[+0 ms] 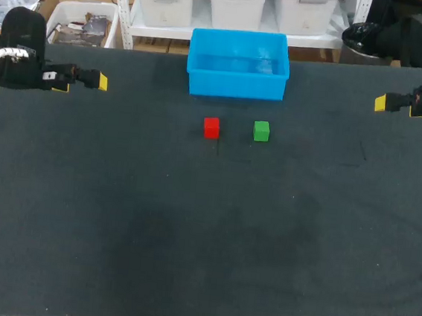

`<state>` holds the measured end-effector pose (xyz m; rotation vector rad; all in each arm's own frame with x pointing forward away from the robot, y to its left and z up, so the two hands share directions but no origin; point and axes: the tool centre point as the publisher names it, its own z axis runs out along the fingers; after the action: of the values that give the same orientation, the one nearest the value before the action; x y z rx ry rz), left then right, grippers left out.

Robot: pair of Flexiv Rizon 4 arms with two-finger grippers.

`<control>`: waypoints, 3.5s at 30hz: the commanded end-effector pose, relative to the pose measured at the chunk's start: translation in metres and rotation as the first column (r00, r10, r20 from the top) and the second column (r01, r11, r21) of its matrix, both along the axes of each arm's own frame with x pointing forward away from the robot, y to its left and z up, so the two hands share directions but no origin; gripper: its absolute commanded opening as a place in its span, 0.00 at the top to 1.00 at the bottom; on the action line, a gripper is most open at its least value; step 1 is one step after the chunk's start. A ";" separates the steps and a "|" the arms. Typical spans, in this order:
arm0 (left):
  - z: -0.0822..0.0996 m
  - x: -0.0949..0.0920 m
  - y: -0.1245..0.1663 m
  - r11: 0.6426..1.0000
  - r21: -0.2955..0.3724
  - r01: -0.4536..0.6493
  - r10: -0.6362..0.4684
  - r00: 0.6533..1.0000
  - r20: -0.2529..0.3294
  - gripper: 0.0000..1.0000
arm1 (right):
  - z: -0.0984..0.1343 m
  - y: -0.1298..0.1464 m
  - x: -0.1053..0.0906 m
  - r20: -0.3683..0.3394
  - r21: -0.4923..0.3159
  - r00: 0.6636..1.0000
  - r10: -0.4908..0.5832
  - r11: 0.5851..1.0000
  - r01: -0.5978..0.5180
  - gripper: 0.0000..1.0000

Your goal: Use the left arm to pick the red cube and place it into the blue plastic box first, then use the right arm to grasp the green cube and put it into the same blue plastic box after the first action is fully finished.

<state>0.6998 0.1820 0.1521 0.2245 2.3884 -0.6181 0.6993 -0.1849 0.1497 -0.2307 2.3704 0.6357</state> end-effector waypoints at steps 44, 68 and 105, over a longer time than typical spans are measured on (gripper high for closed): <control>-0.001 0.001 0.001 1.000 -0.006 0.004 -0.004 1.000 0.004 0.00 | 0.000 0.000 0.000 -0.001 -0.001 1.000 0.000 1.000 0.000 0.00; 0.001 0.002 -0.005 1.000 0.025 0.010 -0.010 1.000 0.005 0.00 | 0.000 0.000 0.000 -0.001 -0.001 1.000 0.000 1.000 0.000 0.00; 0.006 0.045 -0.106 0.904 0.405 -0.137 0.226 0.957 -0.180 0.00 | 0.000 0.000 0.000 -0.001 -0.001 1.000 0.000 1.000 0.000 0.00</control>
<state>0.7349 0.0860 0.1602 0.1507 2.6522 -0.3131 0.6993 -0.1849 0.1497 -0.2307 2.3705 0.6355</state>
